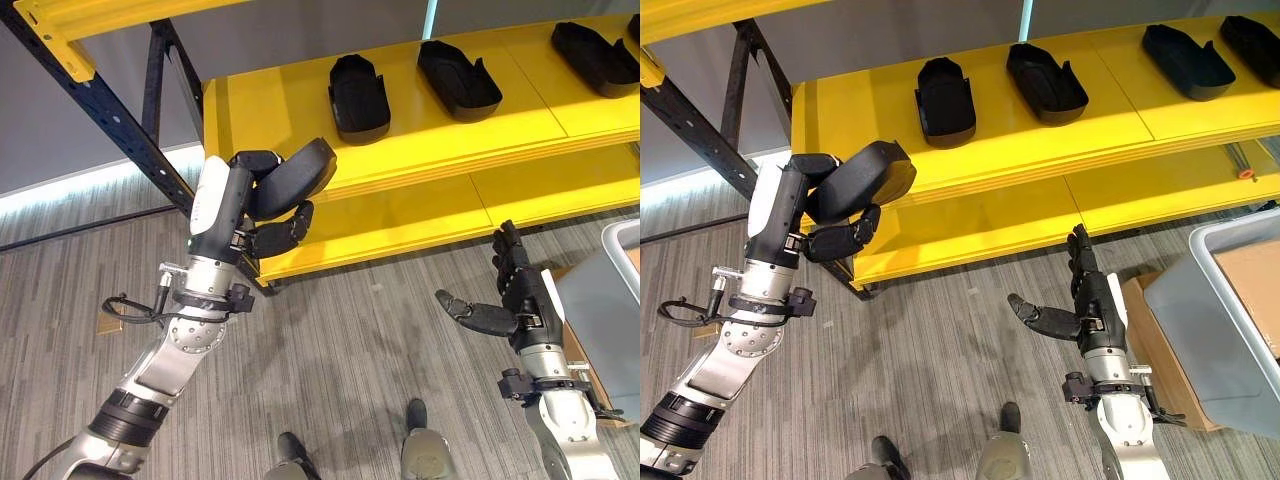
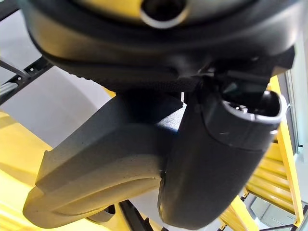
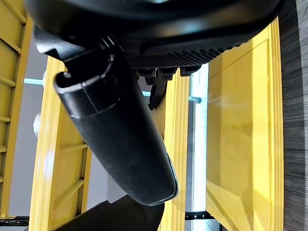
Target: Move parts from the plastic box to the shelf.
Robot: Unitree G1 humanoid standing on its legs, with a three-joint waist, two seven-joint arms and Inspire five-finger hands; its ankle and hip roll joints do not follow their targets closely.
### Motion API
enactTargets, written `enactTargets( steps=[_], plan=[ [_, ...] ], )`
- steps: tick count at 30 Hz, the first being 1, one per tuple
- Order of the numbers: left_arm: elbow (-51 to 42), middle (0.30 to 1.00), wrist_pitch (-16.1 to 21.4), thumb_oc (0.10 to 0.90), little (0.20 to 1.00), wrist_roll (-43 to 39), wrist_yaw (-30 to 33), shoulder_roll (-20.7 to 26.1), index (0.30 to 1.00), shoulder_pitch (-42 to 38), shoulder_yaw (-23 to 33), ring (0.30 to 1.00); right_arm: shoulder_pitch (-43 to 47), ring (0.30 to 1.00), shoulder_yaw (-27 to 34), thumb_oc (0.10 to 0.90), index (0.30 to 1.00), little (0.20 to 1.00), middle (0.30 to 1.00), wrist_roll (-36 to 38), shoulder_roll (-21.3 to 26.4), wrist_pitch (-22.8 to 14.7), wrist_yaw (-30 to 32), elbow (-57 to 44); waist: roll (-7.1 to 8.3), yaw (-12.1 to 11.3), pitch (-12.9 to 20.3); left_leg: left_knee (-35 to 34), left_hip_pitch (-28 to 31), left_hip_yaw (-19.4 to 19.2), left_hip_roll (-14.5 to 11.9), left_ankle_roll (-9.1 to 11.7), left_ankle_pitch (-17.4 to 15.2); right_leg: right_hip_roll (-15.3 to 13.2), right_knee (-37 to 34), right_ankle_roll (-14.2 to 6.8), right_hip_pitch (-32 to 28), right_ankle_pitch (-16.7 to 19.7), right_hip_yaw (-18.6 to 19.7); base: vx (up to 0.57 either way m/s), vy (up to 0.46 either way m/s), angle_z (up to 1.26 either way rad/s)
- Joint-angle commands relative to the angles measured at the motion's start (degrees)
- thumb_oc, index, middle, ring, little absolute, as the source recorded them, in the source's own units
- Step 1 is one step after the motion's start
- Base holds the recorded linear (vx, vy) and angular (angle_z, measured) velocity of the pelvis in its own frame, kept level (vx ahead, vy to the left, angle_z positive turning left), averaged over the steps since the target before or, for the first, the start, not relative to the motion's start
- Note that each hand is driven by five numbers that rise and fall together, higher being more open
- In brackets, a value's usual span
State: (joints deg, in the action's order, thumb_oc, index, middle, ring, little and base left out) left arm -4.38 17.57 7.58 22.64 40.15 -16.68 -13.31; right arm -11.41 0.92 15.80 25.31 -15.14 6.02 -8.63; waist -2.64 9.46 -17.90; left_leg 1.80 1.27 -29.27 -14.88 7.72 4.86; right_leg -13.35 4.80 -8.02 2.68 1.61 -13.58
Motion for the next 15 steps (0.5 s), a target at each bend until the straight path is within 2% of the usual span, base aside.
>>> enactTargets(
  steps=[1,8,9,10,11,15],
  plan=[
    [-1.62,0.300,5.09,0.400,0.300,0.07,3.84,1.25,0.300,-3.65,5.06,0.300,0.92,1.000,2.17,0.900,1.000,1.000,1.000,-0.42,2.47,-5.41,0.02,-5.66,0.83,1.48,6.26,1.67,-5.32,0.32,-3.35,1.36,4.92,-3.94,-0.51,-3.35,-7.92,-0.32,-4.21,0.07,0.024,-0.04],
    [-1.25,0.300,4.76,0.400,0.300,-0.33,3.51,-0.21,0.300,-3.69,4.65,0.300,2.17,1.000,1.17,0.900,1.000,1.000,1.000,-0.39,3.15,-5.10,-0.51,-6.00,1.24,0.95,6.67,1.20,-6.80,1.07,-2.23,0.89,4.57,-4.32,-2.33,-3.85,-8.48,1.13,-5.49,0.06,0.012,0.02],
    [-0.91,0.300,4.78,0.400,0.300,-0.39,3.70,-0.58,0.300,-3.95,4.42,0.300,2.70,1.000,0.75,0.900,1.000,1.000,1.000,-0.30,3.40,-5.14,-0.56,-6.11,1.34,0.81,6.60,1.65,-7.38,1.41,-2.02,0.69,4.04,-4.50,-2.52,-3.95,-8.49,1.39,-5.53,0.12,0.022,0.11],
    [-0.36,0.300,4.58,0.400,0.300,-0.15,4.06,-1.01,0.300,-5.02,3.55,0.300,3.99,1.000,-0.08,0.900,1.000,1.000,1.000,-0.25,3.90,-5.20,-0.28,-6.11,1.68,0.47,6.63,2.94,-8.31,3.29,-1.22,0.89,1.86,-4.92,-2.80,-4.52,-8.86,1.36,-4.93,0.11,0.022,0.12],
    [-0.30,0.300,4.59,0.400,0.300,-0.12,4.10,-1.02,0.300,-5.11,3.50,0.300,4.05,1.000,-0.09,0.900,1.000,1.000,1.000,-0.26,3.90,-5.23,-0.26,-6.04,1.72,0.50,6.60,3.14,-8.38,3.33,-1.17,0.86,1.65,-5.01,-2.75,-4.59,-8.89,1.30,-4.96,0.10,0.031,0.13],
    [0.52,0.300,4.42,0.400,0.300,1.16,4.80,-0.92,0.300,-9.02,0.91,0.300,7.13,1.000,-1.75,0.900,1.000,1.000,1.000,-0.69,4.50,-5.43,0.58,-5.49,2.17,0.31,6.28,6.78,-10.64,4.32,0.69,-1.45,-2.58,-7.18,-0.24,-4.90,-8.38,3.33,-4.76,0.06,0.100,0.17]
  ],
)
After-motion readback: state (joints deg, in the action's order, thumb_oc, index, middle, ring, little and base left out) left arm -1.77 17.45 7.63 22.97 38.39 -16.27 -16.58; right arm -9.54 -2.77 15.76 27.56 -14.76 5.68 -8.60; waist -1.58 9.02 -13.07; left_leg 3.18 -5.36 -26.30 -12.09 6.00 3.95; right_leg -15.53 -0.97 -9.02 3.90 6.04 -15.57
